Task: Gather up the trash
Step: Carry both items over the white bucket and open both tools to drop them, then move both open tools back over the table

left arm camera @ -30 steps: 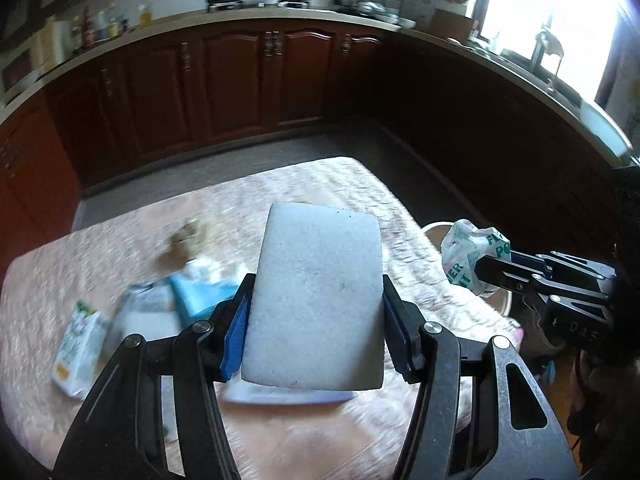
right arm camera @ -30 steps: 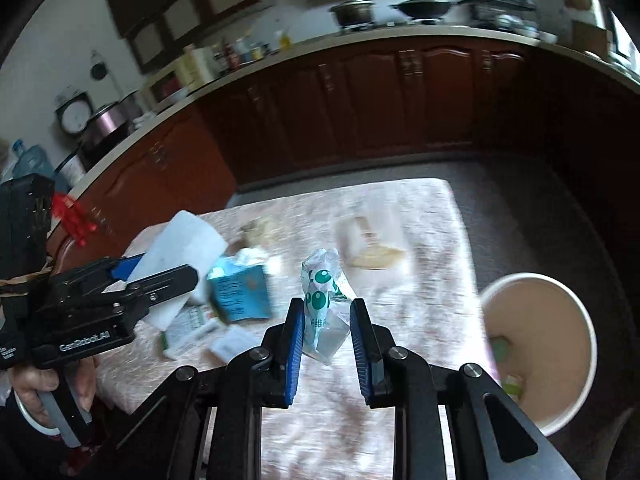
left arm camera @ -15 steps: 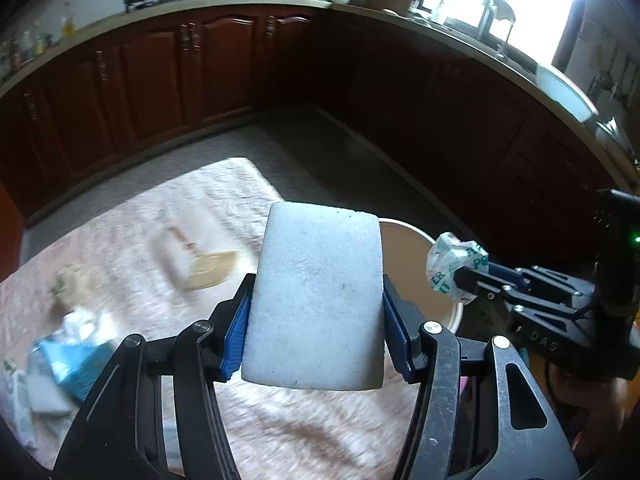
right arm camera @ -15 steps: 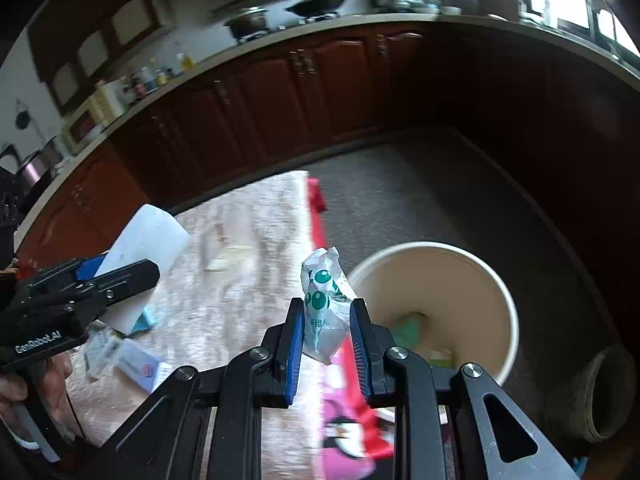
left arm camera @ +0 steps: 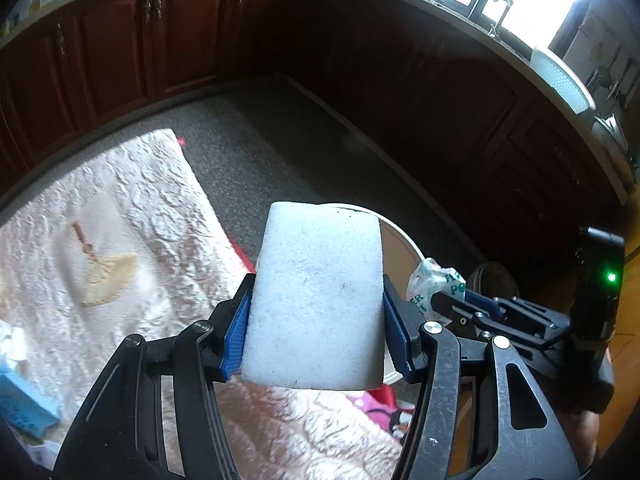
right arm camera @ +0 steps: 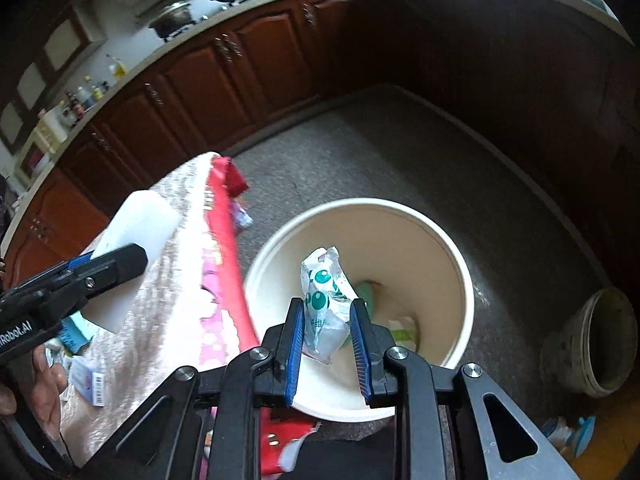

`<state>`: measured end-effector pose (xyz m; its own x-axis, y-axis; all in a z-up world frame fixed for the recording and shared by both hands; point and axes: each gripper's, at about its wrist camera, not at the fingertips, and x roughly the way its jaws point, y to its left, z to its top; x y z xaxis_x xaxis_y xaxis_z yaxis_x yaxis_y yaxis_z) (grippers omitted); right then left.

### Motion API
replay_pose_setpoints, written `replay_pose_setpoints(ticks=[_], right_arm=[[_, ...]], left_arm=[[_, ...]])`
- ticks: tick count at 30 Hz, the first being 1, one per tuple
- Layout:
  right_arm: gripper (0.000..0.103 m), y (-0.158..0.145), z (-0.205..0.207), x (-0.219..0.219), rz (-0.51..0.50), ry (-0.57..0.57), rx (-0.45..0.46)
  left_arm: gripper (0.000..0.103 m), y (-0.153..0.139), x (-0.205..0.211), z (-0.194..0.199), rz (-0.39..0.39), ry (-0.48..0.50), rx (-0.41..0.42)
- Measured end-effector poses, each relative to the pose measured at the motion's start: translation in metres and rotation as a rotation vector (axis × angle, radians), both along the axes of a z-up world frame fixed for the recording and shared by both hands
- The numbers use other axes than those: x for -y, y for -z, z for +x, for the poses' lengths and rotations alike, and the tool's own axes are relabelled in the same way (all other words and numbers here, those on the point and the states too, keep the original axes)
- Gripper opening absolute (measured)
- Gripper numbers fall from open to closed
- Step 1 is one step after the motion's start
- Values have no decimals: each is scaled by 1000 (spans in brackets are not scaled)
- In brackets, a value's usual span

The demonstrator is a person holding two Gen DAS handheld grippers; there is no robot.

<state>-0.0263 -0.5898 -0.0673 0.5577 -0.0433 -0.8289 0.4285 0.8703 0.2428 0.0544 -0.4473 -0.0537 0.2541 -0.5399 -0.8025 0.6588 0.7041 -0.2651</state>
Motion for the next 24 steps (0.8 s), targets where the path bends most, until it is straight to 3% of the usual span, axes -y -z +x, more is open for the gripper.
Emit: replay_pose_setpoints(ticks=[10, 14, 24], right_arm=[[24, 24, 2, 12, 15, 53, -62], [50, 26, 6, 11, 23, 67, -56], [50, 19, 1, 9, 20, 76, -41]], left_arm=[[61, 20, 13, 4, 3, 0, -65], [69, 24, 10, 8, 2, -4, -79], [71, 13, -4, 0, 14, -19, -38]])
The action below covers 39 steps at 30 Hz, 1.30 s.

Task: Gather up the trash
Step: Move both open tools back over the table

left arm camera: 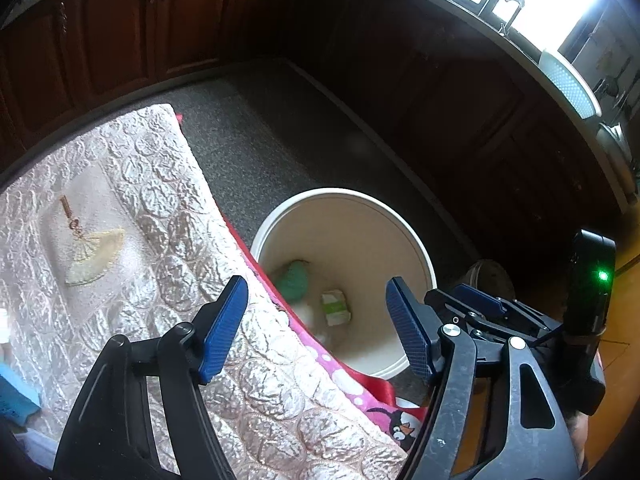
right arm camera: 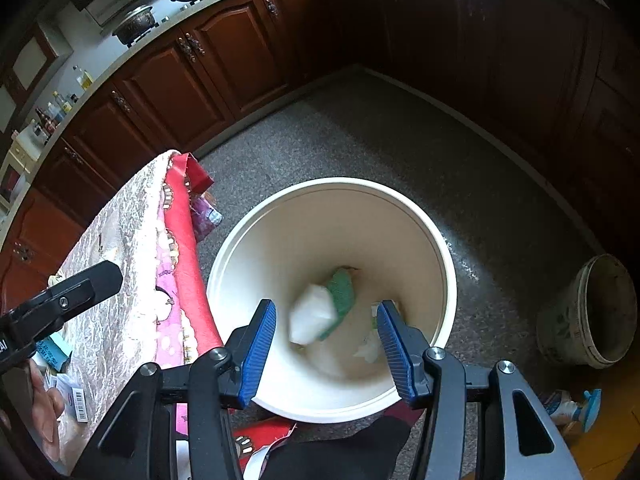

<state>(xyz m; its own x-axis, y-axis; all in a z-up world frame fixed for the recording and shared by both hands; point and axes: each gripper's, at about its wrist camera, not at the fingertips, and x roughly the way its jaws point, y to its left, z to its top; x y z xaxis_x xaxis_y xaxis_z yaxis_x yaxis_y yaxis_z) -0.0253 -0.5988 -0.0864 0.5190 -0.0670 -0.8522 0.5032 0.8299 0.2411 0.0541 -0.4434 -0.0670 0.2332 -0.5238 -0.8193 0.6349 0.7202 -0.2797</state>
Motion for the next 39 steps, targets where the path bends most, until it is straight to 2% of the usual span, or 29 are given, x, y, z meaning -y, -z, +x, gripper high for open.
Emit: replay_pose_setpoints(ticks=[8, 17, 19, 22, 39], right_arm=[[50, -5, 3, -13, -14, -17, 9], [51, -26, 12, -49, -41, -91, 42], [52, -33, 14, -59, -46, -111, 54], [59, -43, 18, -75, -60, -145, 75], [63, -74, 40, -173, -125, -321, 159]], left_arm=[[71, -17, -21, -8, 6, -38, 59], [71, -36, -65, -11, -4, -101, 128], [71, -41, -75, -14, -6, -122, 149], [71, -47, -91, -15, -8, -149, 169], [71, -71, -190, -24, -1, -328, 275]])
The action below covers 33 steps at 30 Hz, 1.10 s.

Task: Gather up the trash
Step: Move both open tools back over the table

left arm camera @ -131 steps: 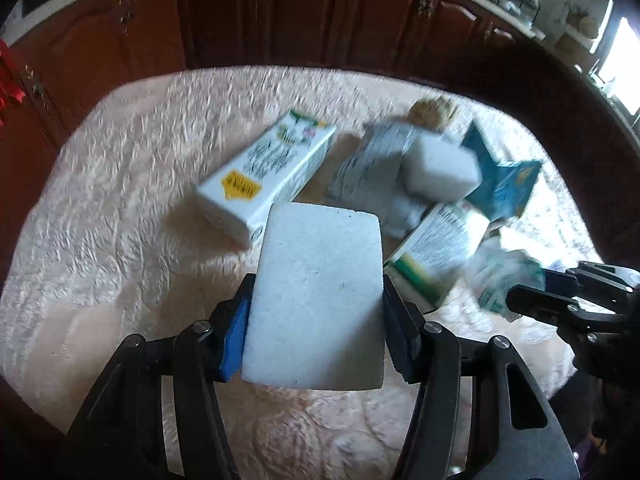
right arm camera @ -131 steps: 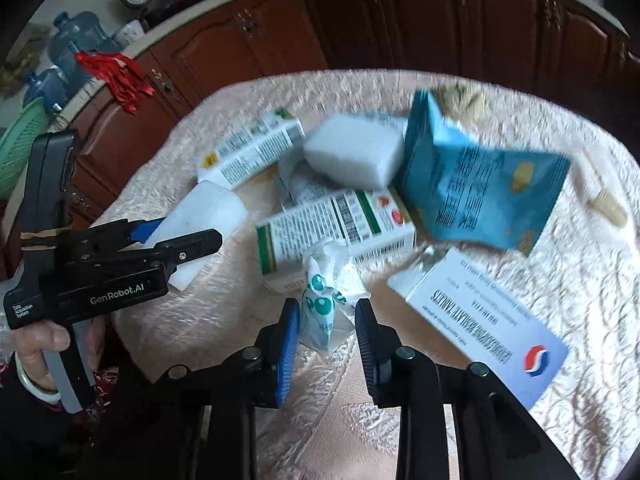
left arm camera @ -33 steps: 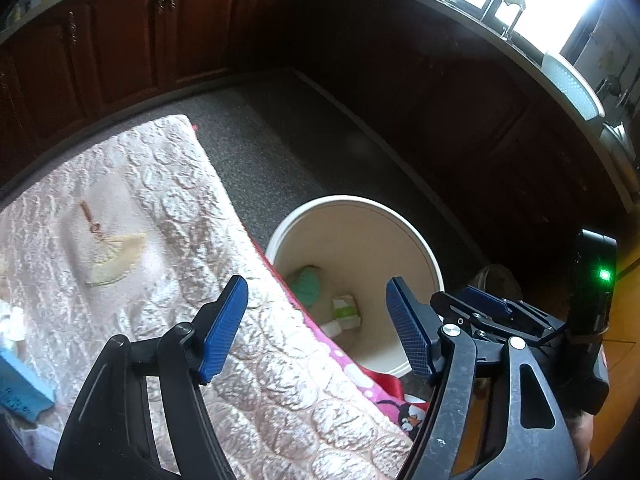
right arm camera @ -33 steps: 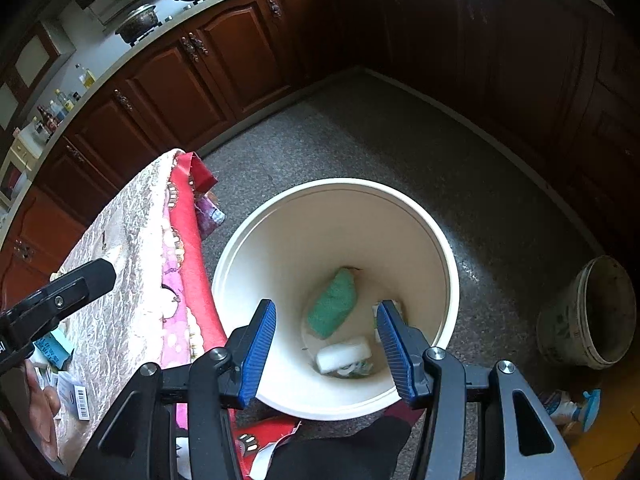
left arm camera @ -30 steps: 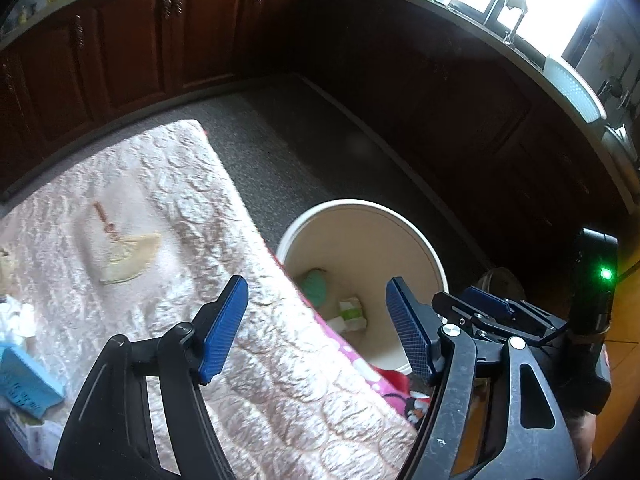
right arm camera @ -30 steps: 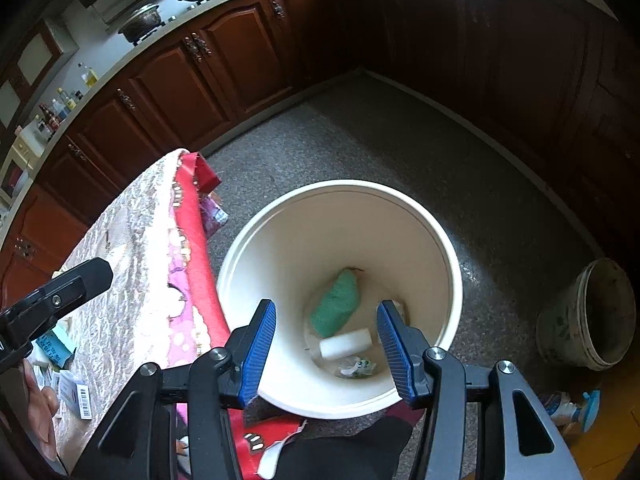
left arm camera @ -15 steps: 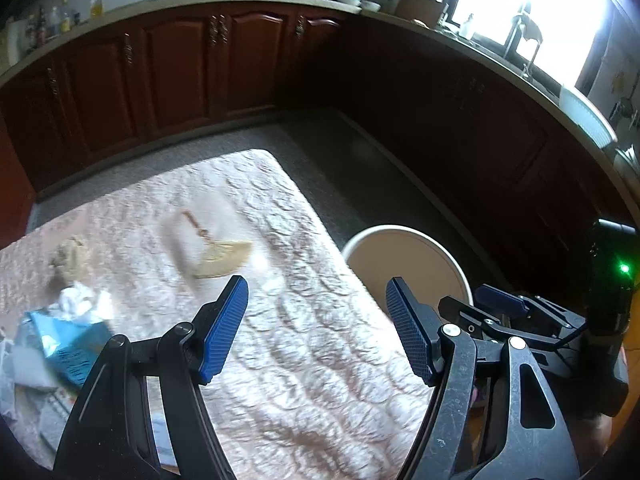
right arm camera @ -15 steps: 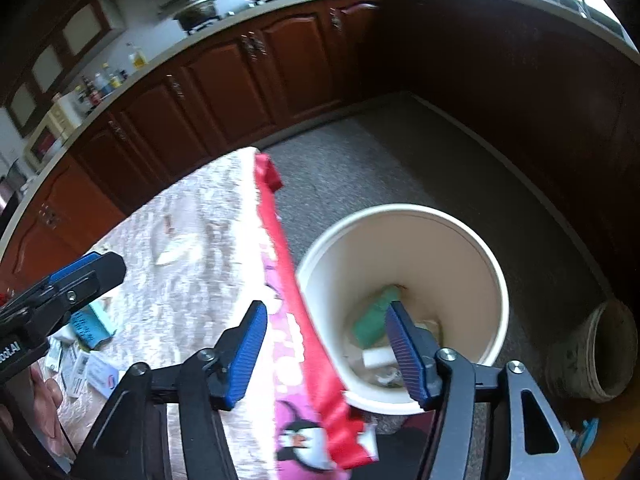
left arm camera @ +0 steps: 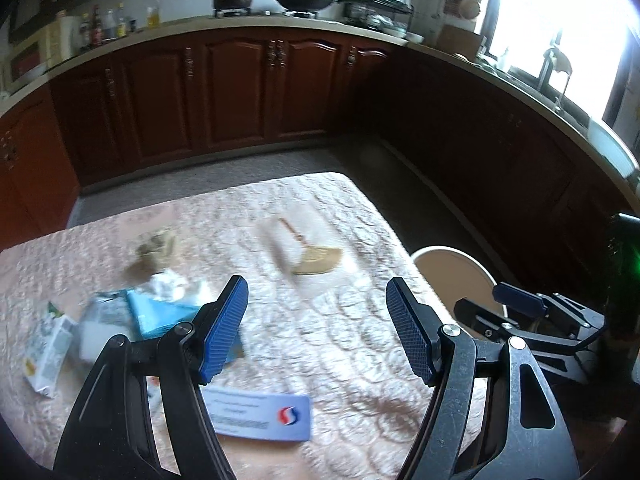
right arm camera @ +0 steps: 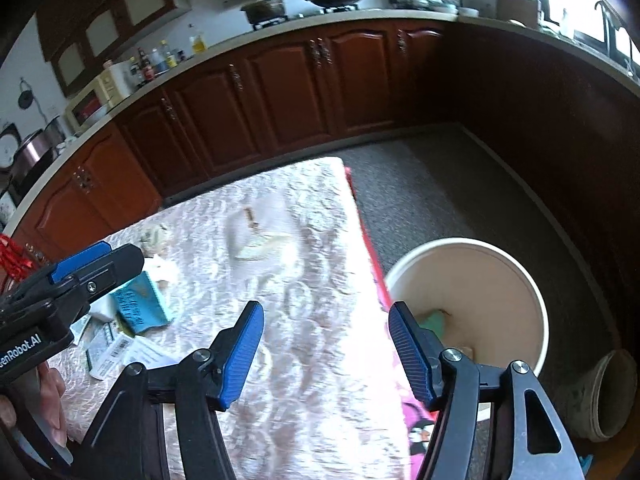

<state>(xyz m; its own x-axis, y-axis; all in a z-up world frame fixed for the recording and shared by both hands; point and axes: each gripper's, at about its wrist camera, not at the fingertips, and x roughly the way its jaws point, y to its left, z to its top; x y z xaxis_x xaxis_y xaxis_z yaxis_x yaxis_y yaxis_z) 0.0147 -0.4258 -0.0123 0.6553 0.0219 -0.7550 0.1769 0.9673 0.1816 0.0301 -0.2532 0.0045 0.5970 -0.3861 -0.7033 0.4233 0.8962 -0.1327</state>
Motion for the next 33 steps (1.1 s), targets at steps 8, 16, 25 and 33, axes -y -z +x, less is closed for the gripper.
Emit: replay_pose_setpoints(ticks=[8, 16, 25, 33], right_arm=[[66, -14, 11, -40, -37, -57, 33], [67, -18, 20, -74, -55, -111, 44], [69, -17, 18, -97, -79, -155, 45], [70, -14, 21, -112, -96, -187, 36]], left_arm=[[71, -3, -50, -5, -3, -86, 29], [71, 6, -95, -10, -3, -163, 25], [71, 17, -136, -17, -12, -235, 3], [71, 21, -165, -19, -17, -289, -6]])
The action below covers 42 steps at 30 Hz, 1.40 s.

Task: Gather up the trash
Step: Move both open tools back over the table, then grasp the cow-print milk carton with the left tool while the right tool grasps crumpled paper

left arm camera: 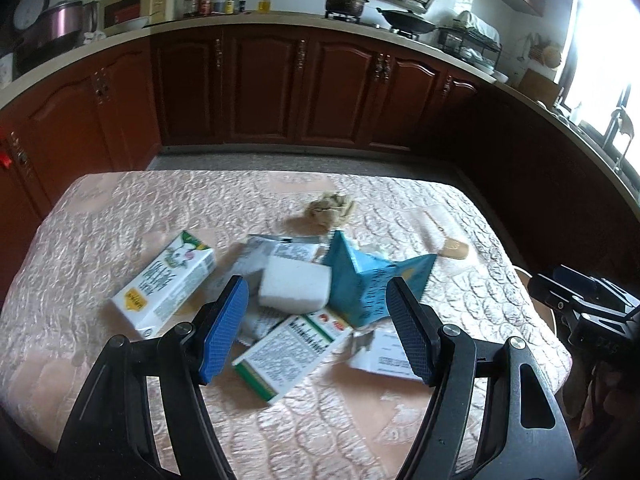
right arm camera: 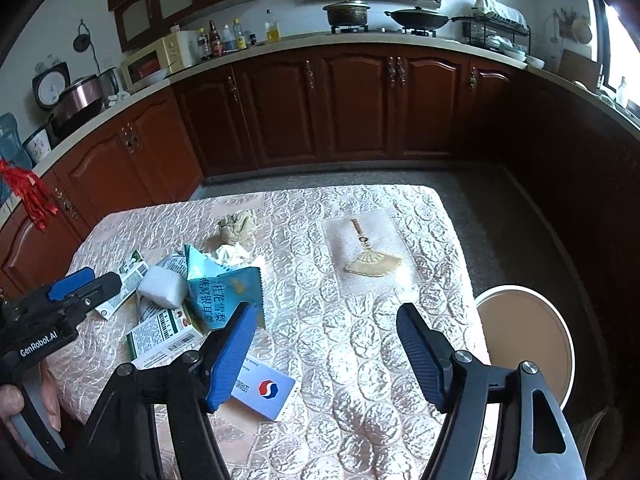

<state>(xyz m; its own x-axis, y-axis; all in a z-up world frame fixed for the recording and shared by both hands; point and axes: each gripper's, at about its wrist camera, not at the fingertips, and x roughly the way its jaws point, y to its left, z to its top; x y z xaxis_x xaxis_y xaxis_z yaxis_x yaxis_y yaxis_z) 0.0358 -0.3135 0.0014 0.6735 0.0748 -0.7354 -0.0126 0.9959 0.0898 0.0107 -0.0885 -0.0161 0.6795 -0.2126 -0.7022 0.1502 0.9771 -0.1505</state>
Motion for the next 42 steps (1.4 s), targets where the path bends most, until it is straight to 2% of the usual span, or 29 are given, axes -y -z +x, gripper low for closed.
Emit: replay_pose_setpoints(ticks=[11, 24, 28, 33, 42], right_arm=[[70, 11, 8, -18, -6, -33, -31], [71, 35, 23, -40, 22, -89, -103], [71, 42, 28, -49, 27, -110, -121], [71, 42, 40, -56, 36, -133, -129], [75, 28, 97, -71, 61, -159, -124]], left_arm=[[71, 13, -49, -3, 6, -65, -39], [71, 43, -107, -1, -29, -108, -142], [71, 54, -118, 8, -21, -118, -177], [71, 59, -125, 24, 9, -129, -179], [71, 67, -123, 70, 81, -99, -203]])
